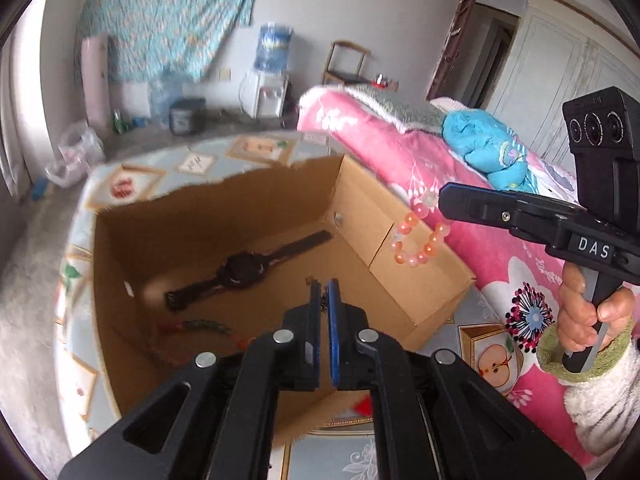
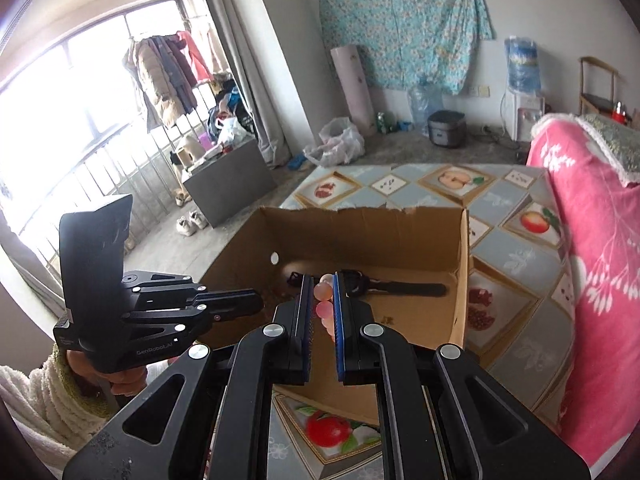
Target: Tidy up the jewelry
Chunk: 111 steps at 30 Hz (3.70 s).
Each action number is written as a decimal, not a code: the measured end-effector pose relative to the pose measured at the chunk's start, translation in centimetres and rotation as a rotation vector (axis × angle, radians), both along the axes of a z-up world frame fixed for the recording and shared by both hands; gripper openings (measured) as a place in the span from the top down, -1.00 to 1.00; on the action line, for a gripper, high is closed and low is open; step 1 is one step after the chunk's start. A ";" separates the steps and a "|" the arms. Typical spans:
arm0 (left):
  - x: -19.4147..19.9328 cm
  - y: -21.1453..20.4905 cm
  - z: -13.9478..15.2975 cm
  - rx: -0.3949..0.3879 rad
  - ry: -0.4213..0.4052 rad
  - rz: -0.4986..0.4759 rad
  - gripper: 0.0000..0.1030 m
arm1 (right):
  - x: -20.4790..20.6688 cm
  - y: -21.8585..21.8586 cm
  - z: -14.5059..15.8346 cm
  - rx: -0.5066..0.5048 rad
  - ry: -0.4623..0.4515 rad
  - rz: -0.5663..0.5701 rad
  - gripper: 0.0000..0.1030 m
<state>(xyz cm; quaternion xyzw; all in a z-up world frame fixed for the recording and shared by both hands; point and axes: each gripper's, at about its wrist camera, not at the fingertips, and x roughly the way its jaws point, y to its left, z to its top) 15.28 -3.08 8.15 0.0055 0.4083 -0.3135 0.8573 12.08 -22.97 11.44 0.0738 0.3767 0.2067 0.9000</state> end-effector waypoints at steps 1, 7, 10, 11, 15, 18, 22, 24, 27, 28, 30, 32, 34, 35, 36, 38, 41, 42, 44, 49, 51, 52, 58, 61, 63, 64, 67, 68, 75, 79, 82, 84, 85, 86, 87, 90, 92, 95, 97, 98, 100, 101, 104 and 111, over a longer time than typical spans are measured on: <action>1.1 -0.4 -0.8 0.005 0.038 -0.007 0.94 | 0.7 -0.2 -0.6 -0.007 0.030 0.000 0.86; 5.0 -2.5 -4.4 0.071 0.200 -0.032 0.94 | 4.7 -1.2 -4.0 -0.080 0.183 0.013 0.86; 5.7 -3.2 -5.2 0.101 0.247 -0.042 0.92 | 5.5 -1.4 -5.1 -0.135 0.235 0.010 0.84; 5.9 -3.3 -5.3 0.107 0.269 -0.050 0.91 | 5.6 -1.6 -5.2 -0.137 0.239 0.009 0.83; 5.8 -3.5 -5.4 0.110 0.274 -0.054 0.51 | 5.3 -2.3 -4.7 -0.149 0.209 -0.012 0.80; 5.7 -3.4 -5.0 0.116 0.253 -0.040 0.46 | 5.0 -3.1 -4.2 -0.143 0.176 -0.041 0.80; 5.2 -2.6 -3.8 0.076 0.227 -0.020 0.45 | 3.9 -4.0 -2.9 -0.116 0.133 -0.075 0.80; 4.3 -2.0 -2.5 0.064 0.181 -0.006 0.38 | 2.5 -4.4 -1.7 -0.111 0.093 -0.102 0.76; 1.9 -0.5 -0.3 0.053 0.081 0.034 -0.05 | 0.0 -4.6 -0.2 -0.090 0.032 -0.143 0.33; 0.8 0.1 0.6 0.050 0.039 0.056 -0.32 | -0.8 -4.5 0.2 -0.081 0.014 -0.151 0.17; -1.4 1.3 2.2 0.043 -0.038 0.092 -0.54 | -3.2 -3.9 1.0 -0.075 -0.034 -0.167 -0.04; -3.6 2.3 3.5 0.043 -0.116 0.135 -0.74 | -5.4 -3.1 1.3 -0.078 -0.067 -0.177 -0.26; -6.2 3.4 4.5 0.056 -0.200 0.224 -0.90 | -7.3 -2.2 1.2 -0.074 -0.085 -0.190 -0.43; -7.1 3.6 4.8 0.055 -0.220 0.243 -0.90 | -8.3 -1.7 1.0 -0.072 -0.087 -0.201 -0.52; -8.2 4.0 5.1 0.050 -0.237 0.264 -0.90 | -9.2 -1.1 0.7 -0.072 -0.088 -0.208 -0.55; -9.5 4.8 5.1 0.027 -0.243 0.291 -0.90 | -10.4 -0.2 0.0 -0.078 -0.078 -0.223 -0.65; -10.6 5.2 4.1 0.014 -0.211 0.308 -0.90 | -11.4 1.2 -1.4 -0.107 -0.044 -0.246 -0.78; -10.7 5.2 3.6 0.040 -0.194 0.347 -0.90 | -11.5 1.6 -1.8 -0.119 -0.034 -0.258 -0.81; -11.1 5.4 2.6 0.098 -0.174 0.423 -0.90 | -11.6 2.3 -2.4 -0.152 -0.021 -0.278 -0.83; -12.1 5.3 0.8 0.215 -0.144 0.552 -0.90 | -11.9 3.3 -2.8 -0.244 -0.044 -0.336 -0.84; -12.2 5.3 0.3 0.220 -0.127 0.579 -0.90 | -11.9 3.9 -2.9 -0.292 -0.059 -0.361 -0.84; -12.2 5.4 0.1 0.219 -0.115 0.595 -0.90 | -11.8 4.2 -2.9 -0.309 -0.060 -0.370 -0.84; -11.6 5.6 -1.4 0.225 -0.029 0.642 -0.90 | -11.1 5.1 -3.9 -0.328 -0.027 -0.355 -0.84; -11.1 5.8 -2.6 0.216 0.034 0.665 -0.90 | -10.8 5.3 -4.5 -0.339 -0.001 -0.359 -0.84; -11.2 5.8 -3.0 0.206 0.050 0.678 -0.90 | -10.6 5.4 -5.0 -0.350 0.023 -0.359 -0.84; -11.2 5.7 -3.1 0.208 0.054 0.680 -0.90 | -10.5 5.5 -5.2 -0.354 0.031 -0.357 -0.84; -11.2 5.1 -3.5 0.232 0.059 0.665 -0.90 | -10.4 5.6 -5.7 -0.354 0.048 -0.346 -0.84; -11.1 5.0 -3.6 0.239 0.061 0.658 -0.90 | -10.3 5.6 -5.8 -0.350 0.056 -0.345 -0.84; -10.7 4.1 -4.1 0.261 0.074 0.628 -0.90 | -10.0 5.3 -6.2 -0.342 0.080 -0.354 -0.84; -10.7 3.8 -4.0 0.266 0.069 0.622 -0.90 | -9.9 5.1 -6.4 -0.341 0.089 -0.358 -0.84; -10.6 3.5 -4.0 0.268 0.067 0.618 -0.90 | -9.9 5.0 -6.6 -0.340 0.099 -0.360 -0.84; -10.5 3.4 -4.1 0.272 0.068 0.617 -0.90 | -9.9 5.0 -6.6 -0.343 0.104 -0.363 -0.84; -10.5 3.4 -4.1 0.273 0.070 0.616 -0.90 | -9.9 5.0 -6.6 -0.343 0.105 -0.364 -0.84; -10.5 3.3 -4.1 0.273 0.071 0.615 -0.90 | -9.9 4.9 -6.7 -0.342 0.106 -0.364 -0.84; -10.5 3.3 -4.2 0.273 0.073 0.614 -0.90 | -9.9 4.9 -6.7 -0.341 0.108 -0.366 -0.84; -10.5 3.2 -4.2 0.273 0.073 0.616 -0.90 | -9.8 4.8 -6.7 -0.346 0.110 -0.370 -0.84; -10.5 3.1 -4.1 0.275 0.073 0.613 -0.90 | -9.8 4.7 -6.7 -0.349 0.109 -0.371 -0.84; -10.6 3.1 -4.1 0.276 0.071 0.614 -0.90 | -9.9 4.8 -6.7 -0.347 0.108 -0.372 -0.84; -10.6 3.1 -4.1 0.275 0.073 0.613 -0.90 | -9.9 4.8 -6.6 -0.348 0.106 -0.372 -0.84; -10.6 3.1 -4.1 0.277 0.071 0.614 -0.90 | -10.0 4.9 -6.6 -0.348 0.105 -0.372 -0.84; -10.6 3.1 -4.1 0.276 0.072 0.613 -0.90 | -10.0 4.9 -6.6 -0.348 0.105 -0.372 -0.84; -10.6 3.1 -4.1 0.276 0.073 0.613 -0.90 | -10.0 4.9 -6.6 -0.348 0.105 -0.371 -0.84; -10.6 3.1 -4.1 0.276 0.072 0.613 -0.90 | -10.0 4.9 -6.6 -0.349 0.106 -0.372 -0.84; -10.7 3.0 -4.1 0.275 0.080 0.616 -0.90 | -10.0 4.9 -6.6 -0.349 0.105 -0.372 -0.84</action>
